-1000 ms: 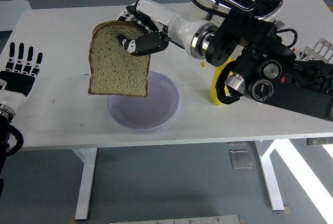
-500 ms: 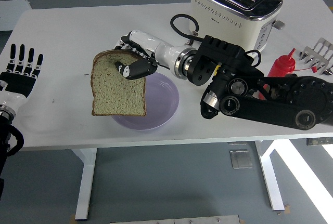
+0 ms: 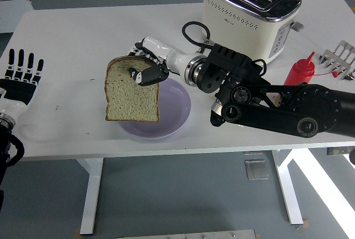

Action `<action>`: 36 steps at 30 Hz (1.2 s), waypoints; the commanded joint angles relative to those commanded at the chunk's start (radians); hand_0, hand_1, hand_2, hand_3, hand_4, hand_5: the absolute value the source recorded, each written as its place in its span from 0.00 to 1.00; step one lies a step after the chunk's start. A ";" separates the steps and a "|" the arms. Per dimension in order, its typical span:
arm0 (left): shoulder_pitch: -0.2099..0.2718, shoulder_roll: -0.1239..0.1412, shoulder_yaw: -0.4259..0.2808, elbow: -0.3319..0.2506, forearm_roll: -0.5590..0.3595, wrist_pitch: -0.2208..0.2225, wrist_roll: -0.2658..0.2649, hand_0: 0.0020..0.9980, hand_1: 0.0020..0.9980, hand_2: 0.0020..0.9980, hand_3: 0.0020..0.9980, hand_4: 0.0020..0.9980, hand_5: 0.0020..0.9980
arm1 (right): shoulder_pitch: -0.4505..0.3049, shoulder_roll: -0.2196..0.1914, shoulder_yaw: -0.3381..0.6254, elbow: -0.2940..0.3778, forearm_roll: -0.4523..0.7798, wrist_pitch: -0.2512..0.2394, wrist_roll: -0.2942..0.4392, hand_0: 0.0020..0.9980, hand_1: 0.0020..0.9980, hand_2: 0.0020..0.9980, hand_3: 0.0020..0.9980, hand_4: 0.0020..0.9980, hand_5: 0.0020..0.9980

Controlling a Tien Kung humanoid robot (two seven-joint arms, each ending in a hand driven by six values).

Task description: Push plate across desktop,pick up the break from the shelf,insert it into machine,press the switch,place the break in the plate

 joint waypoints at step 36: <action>-0.003 -0.002 -0.022 0.008 0.005 -0.016 -0.002 0.78 0.72 0.68 0.71 0.64 1.00 | -0.064 0.008 -0.055 -0.091 0.099 0.010 0.158 0.37 0.45 0.45 0.37 0.28 0.00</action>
